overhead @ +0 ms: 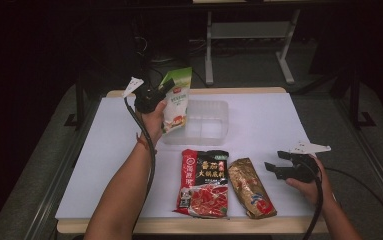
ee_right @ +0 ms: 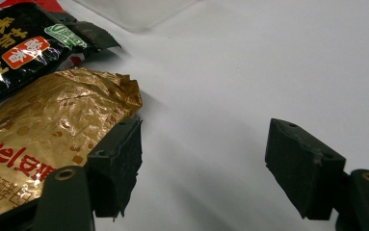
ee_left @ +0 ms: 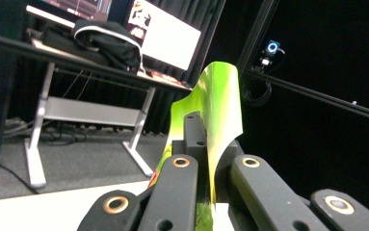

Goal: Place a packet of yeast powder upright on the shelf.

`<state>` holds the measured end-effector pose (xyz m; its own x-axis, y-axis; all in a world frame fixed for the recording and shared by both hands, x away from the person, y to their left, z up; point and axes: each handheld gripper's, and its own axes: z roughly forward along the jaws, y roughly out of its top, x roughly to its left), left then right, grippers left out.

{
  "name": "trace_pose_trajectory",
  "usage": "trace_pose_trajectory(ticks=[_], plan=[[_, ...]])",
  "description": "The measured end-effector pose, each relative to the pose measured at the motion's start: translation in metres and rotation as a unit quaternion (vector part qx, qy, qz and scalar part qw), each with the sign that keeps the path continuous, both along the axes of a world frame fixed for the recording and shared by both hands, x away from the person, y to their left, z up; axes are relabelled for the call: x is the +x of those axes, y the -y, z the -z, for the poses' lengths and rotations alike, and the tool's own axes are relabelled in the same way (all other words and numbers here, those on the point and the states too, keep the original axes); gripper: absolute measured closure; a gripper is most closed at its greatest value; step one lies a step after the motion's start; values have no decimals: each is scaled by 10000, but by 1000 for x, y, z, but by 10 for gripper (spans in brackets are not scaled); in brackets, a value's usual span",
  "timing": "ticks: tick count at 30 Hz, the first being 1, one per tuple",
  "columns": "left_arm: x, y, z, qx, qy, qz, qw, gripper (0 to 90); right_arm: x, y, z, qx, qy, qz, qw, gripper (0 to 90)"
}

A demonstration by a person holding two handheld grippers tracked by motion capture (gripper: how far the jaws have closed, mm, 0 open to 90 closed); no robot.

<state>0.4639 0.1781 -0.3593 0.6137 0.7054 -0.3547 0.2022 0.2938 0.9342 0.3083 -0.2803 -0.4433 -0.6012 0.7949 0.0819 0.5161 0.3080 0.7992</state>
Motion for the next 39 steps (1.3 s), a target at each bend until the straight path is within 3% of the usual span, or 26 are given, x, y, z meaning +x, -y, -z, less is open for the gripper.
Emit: trace_pose_trajectory(ticks=[2, 4, 8, 13, 19, 24, 39], plan=[[1, -2, 7, -108, -112, 141, 9998, 892, 0, 0, 1, -7, -9, -11, 10000, 283], [0, -4, 10, 128, -157, 120, 9997, 888, 1, -1, 1, -28, -19, -22, 10000, 283], [-5, -11, 10, 355, -106, 212, 9991, 849, 0, -3, 1, -55, -13, -50, 10000, 283], [-11, -18, 10, 1012, -121, 287, 9944, 857, 0, -5, 1, -81, -29, -65, 9999, 283], [-15, -24, 13, 1177, -154, 293, 9925, 867, 0, -6, 1, -107, 0, -74, 9999, 282], [-19, -25, 14, 1580, -104, 248, 9871, 873, 0, -5, 1, -110, -13, -72, 9999, 284], [-34, -35, 18, 2159, -56, 185, 9762, 857, 1, -6, 1, -174, 15, -77, 9998, 285]])
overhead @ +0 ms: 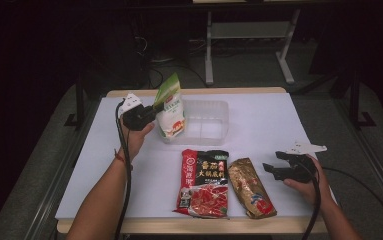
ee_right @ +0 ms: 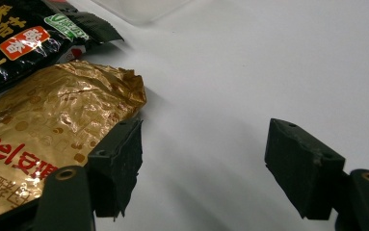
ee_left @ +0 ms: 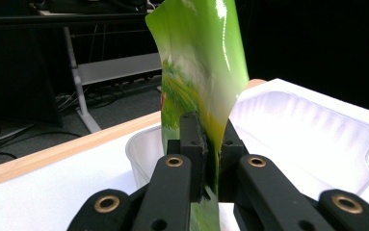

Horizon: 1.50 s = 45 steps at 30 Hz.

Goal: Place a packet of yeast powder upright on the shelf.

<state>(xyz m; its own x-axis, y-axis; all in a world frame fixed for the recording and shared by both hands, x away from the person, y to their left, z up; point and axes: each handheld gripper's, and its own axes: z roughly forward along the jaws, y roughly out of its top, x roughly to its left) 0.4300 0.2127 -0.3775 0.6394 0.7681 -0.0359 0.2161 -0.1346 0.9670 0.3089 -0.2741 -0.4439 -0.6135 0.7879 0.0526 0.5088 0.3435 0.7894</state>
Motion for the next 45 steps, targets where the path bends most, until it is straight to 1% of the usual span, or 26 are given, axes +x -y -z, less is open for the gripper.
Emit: trace_pose_trajectory(ticks=[5, 7, 10, 12, 16, 20, 23, 27, 31, 34, 36, 38, 40, 41, 43, 45], plan=[[-6, -3, -1, 124, 43, 39, 9999, 832, 0, 0, 0, -4, -11, 6, 10000, 286], [-10, -7, -1, 157, 55, 84, 9998, 828, 0, 0, 0, 0, -11, 3, 10000, 286], [-16, -12, -2, 285, 154, 69, 9995, 822, 0, 0, 0, 4, -18, -9, 10000, 286], [-19, -15, -2, 279, 142, 83, 9995, 814, 0, -1, 0, -1, -29, -8, 10000, 286], [-28, -20, -3, 446, 216, 170, 9986, 800, -1, -2, 0, -10, -21, -29, 10000, 286], [-37, -24, 1, 621, 222, 234, 9975, 782, 0, -3, 1, -23, -53, -37, 10000, 286], [-44, -26, 6, 672, 207, 287, 9971, 772, 0, -3, 1, -19, -49, -38, 10000, 286], [-54, -30, 15, 863, 166, 359, 9955, 743, 0, -4, 1, -29, -56, -53, 10000, 286], [-62, -34, 21, 1023, 136, 408, 9938, 712, 0, -5, 2, -45, -59, -64, 10000, 287], [-69, -39, 23, 1089, 83, 455, 9930, 687, 0, -5, 2, -24, -59, -74, 10000, 286], [-75, -42, 25, 1232, 76, 480, 9912, 655, 0, -7, 1, -9, -80, -82, 9999, 285], [-82, -46, 27, 1358, 57, 514, 9894, 642, 0, -8, 2, 22, -90, -128, 9999, 280], [-90, -51, 30, 1431, -15, 572, 9880, 619, 1, -11, 3, 47, -140, -183, 9997, 277], [-94, -53, 31, 1434, -28, 580, 9880, 609, 1, -12, 3, 39, -152, -215, 9996, 273], [-103, -59, 34, 1563, -88, 605, 9858, 575, 1, -16, 2, 28, -177, -299, 9994, 269], [-113, -67, 37, 1605, -137, 678, 9846, 545, 2, -21, 2, 17, -199, -399, 9990, 261]])
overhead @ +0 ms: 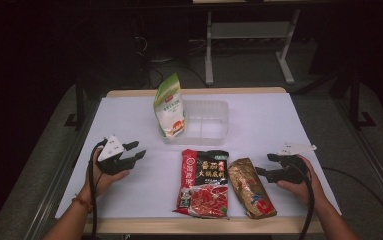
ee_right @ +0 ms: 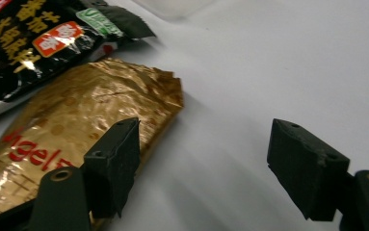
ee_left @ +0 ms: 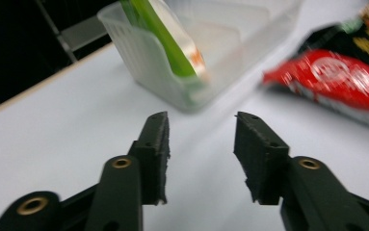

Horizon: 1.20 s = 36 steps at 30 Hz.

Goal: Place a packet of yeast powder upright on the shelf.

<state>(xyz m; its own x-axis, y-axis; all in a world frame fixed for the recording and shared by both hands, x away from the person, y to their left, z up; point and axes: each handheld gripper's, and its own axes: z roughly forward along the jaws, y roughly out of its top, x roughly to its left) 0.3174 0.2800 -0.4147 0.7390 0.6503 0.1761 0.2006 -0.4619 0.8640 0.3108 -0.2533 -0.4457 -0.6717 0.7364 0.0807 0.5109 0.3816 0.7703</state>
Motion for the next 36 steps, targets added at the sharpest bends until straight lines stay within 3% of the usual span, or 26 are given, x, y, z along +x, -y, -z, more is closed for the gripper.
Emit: trace_pose_trajectory(ticks=[5, 12, 15, 18, 28, 31, 36], plan=[[-25, -19, 11, 33, -242, -111, 9996, 448, 3, -12, -2, -47, -143, -261, 9995, 240], [-45, -37, 25, 44, -340, -439, 9984, 344, 17, -23, -5, -42, -538, -441, 9976, 211], [-45, -41, 26, -81, -349, -501, 9981, 341, 25, -28, -6, -12, -729, -511, 9960, 208], [-44, -40, 26, -113, -367, -479, 9981, 340, 28, -35, -7, -54, -753, -604, 9953, 203], [-42, -33, 28, -8, -361, -439, 9984, 314, 41, -42, -5, 19, -962, -822, 9920, 152], [-42, -32, 29, -8, -381, -412, 9984, 314, 47, -47, 3, 135, -1226, -1028, 9870, 134], [-43, -31, 30, 9, -413, -370, 9985, 314, 49, -53, 4, 136, -1273, -1187, 9846, 133]])
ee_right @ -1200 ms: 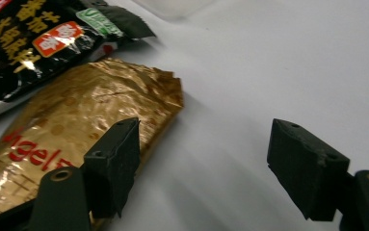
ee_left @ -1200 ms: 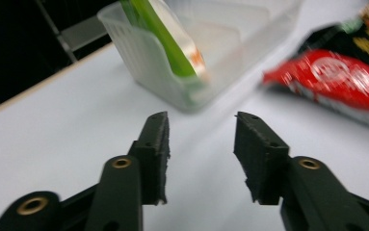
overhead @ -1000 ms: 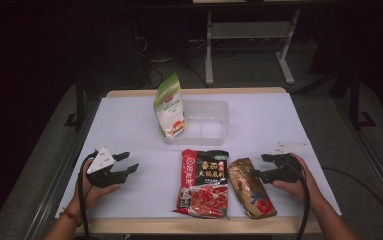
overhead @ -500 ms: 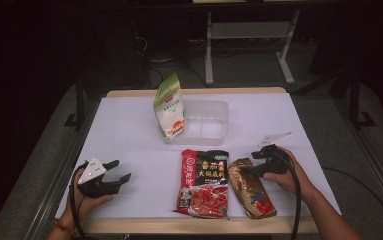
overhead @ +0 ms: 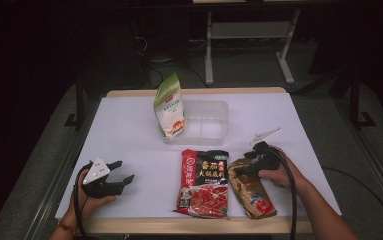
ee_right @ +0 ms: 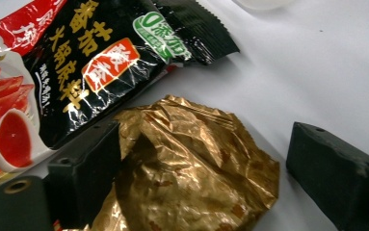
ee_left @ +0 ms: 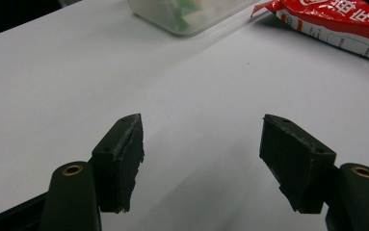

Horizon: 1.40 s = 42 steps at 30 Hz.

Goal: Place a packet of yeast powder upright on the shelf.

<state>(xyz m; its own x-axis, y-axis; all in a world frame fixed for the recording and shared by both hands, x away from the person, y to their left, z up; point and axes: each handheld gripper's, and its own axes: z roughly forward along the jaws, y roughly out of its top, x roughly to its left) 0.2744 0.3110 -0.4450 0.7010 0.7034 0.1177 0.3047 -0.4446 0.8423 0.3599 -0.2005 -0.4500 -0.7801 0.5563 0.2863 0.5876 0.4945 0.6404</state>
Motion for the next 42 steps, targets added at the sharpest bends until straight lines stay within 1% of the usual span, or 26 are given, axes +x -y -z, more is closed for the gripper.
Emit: trace_pose_trajectory(ticks=[1, 2, 4, 6, 8, 10, 14, 16, 22, 26, 30, 32, 33, 34, 36, 37, 40, 41, 42], plan=[[0, 0, 0, 5, -3, 4, 10000, 314, -1, 0, 0, 17, -8, -8, 10000, 143], [0, 0, 0, 2, 1, 3, 10000, 315, -2, -1, 0, 38, 18, -89, 10000, 151], [-1, 0, 0, -13, -5, 7, 10000, 319, -5, -1, 0, 86, -5, -225, 9997, 184], [-1, 1, 0, 2, -6, 39, 10000, 325, -7, 0, -1, 79, -37, -267, 9996, 224], [-1, 2, 0, 18, -5, 53, 10000, 325, -8, 3, -1, 171, -127, -320, 9993, 276], [-1, 2, 0, 43, -4, 70, 10000, 325, -8, 5, 0, 220, -161, -355, 9990, 299], [0, 2, 1, 37, -11, 66, 10000, 326, -9, 7, -1, 204, -205, -351, 9990, 337], [0, 3, 1, 44, -25, 59, 10000, 327, -11, 6, -2, 143, -165, -392, 9990, 354], [0, 4, 1, 45, -40, 83, 9999, 328, -12, 6, -2, 139, -101, -389, 9991, 426], [0, 5, 1, 58, -41, 86, 9999, 329, -12, 8, -4, 205, 6, -321, 9993, 542], [1, 5, 1, 66, -46, 93, 9999, 329, -13, 11, -5, 256, 46, -286, 9993, 581], [1, 6, 0, 51, -51, 92, 9999, 329, -13, 13, -6, 268, 99, -268, 9992, 620], [1, 7, 0, 57, -46, 104, 9999, 329, -13, 14, -6, 274, 135, -267, 9992, 680], [2, 9, -1, 50, -32, 126, 9999, 329, -14, 15, -7, 246, 192, -237, 9992, 703], [2, 10, -2, 42, -29, 149, 9999, 329, -14, 17, -8, 248, 199, -221, 9992, 726], [2, 11, -2, 52, -30, 156, 9999, 329, -14, 18, -8, 241, 232, -223, 9992, 755], [4, 15, -4, -15, -39, 204, 9998, 328, -15, 19, -9, 219, 329, -198, 9990, 778], [5, 17, -5, 18, -28, 238, 9997, 328, -16, 20, -10, 197, 337, -193, 9991, 782], [5, 19, -6, -6, -35, 266, 9996, 328, -17, 20, -11, 196, 369, -193, 9989, 785]])
